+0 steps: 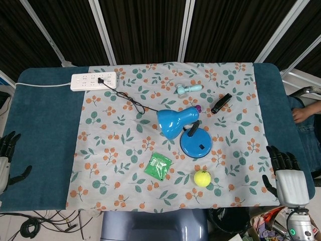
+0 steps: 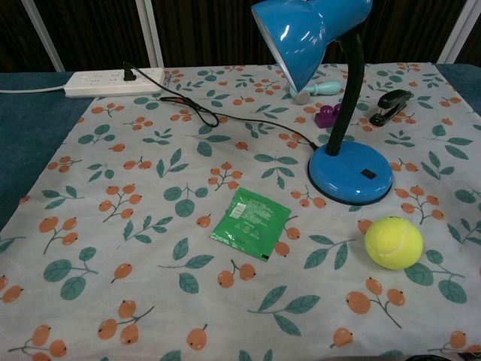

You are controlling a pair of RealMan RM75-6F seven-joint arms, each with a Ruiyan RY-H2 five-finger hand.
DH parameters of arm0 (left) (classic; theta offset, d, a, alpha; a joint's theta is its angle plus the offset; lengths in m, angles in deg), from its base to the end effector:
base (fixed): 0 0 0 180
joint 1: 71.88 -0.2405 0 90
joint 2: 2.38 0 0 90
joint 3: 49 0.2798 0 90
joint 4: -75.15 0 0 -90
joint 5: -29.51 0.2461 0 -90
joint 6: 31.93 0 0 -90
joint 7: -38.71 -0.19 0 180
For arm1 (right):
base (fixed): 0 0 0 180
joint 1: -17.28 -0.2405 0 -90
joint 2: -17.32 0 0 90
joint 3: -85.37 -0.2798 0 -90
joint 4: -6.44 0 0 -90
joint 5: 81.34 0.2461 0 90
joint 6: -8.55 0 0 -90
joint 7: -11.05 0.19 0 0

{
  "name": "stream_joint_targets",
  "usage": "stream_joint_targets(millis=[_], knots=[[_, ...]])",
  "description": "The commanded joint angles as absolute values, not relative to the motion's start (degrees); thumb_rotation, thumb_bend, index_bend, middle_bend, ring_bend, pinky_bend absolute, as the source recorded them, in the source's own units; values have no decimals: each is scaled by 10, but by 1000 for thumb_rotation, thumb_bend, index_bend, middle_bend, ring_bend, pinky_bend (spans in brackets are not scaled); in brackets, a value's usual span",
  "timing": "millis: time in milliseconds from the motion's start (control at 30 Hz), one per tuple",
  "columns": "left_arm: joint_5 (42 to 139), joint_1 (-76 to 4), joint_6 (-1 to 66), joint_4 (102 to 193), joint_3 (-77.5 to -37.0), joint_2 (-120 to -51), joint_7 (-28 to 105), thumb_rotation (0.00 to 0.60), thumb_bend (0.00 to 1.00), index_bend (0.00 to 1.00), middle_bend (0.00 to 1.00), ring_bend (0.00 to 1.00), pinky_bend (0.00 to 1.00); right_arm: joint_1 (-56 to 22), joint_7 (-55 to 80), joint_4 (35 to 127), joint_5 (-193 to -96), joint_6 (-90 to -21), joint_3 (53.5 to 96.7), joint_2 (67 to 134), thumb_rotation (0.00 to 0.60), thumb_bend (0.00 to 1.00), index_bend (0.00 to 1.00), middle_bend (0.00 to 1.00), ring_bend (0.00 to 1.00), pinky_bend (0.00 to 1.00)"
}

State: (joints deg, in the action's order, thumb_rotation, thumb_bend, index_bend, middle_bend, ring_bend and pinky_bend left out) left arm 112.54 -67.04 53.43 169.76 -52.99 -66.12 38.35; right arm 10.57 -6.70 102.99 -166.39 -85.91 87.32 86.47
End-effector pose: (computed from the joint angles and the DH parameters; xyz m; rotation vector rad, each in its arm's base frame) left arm -0.3440 0.2357 0.1421 -1.3208 -0.9279 -0.9196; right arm -0.3133 -0.2188 0.1141 1.3851 -0.7284 0.8368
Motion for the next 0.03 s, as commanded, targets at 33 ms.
stream_joint_targets(millis=[33], knots=[[1127, -670, 535, 1697, -529, -662, 383, 600, 265, 0, 0, 0, 5, 107, -61, 1015, -1655, -843, 869, 871, 600, 242, 0, 76, 169, 130]])
